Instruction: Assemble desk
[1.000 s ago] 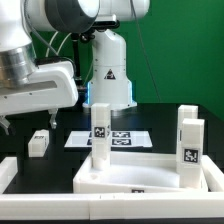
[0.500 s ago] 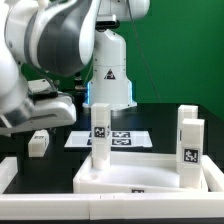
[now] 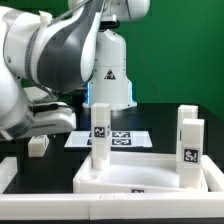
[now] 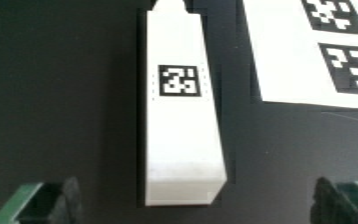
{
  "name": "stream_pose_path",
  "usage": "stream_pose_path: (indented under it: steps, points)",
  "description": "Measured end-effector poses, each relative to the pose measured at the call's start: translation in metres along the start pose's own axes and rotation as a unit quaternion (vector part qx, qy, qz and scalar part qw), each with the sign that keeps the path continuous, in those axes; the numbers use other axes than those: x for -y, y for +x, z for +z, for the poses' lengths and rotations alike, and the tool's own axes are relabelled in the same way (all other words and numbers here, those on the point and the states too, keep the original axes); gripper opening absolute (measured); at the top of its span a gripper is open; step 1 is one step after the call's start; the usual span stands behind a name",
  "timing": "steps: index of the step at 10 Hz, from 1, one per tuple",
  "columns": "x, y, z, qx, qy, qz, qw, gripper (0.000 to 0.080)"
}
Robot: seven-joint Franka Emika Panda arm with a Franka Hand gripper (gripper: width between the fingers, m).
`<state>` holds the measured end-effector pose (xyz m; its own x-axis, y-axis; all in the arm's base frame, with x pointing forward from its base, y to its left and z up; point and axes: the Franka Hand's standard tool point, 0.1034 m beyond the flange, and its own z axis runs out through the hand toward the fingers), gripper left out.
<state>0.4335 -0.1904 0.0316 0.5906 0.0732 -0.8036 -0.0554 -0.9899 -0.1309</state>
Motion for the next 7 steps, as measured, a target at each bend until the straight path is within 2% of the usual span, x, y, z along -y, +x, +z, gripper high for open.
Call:
stream_pose_path:
  steps: [1,2,5,6,7]
  points:
    - [-0.0026,0.0018,0.0178,0.014,0.004,0.006,1.0,0.0649]
    - [-0.0002,0.0018,0.0267,0.017,0.003,0.004,1.0,0.0649]
    - [-0.0019,0.0023,0.0246,0.014,0.003,0.005,1.0,0.0646]
    - [-0.0021,0.0023,0.0247,0.014,0.004,0.005,1.0,0.048]
    - [-0.0022,0.0022,0.0249,0.014,0.004,0.006,1.0,0.048]
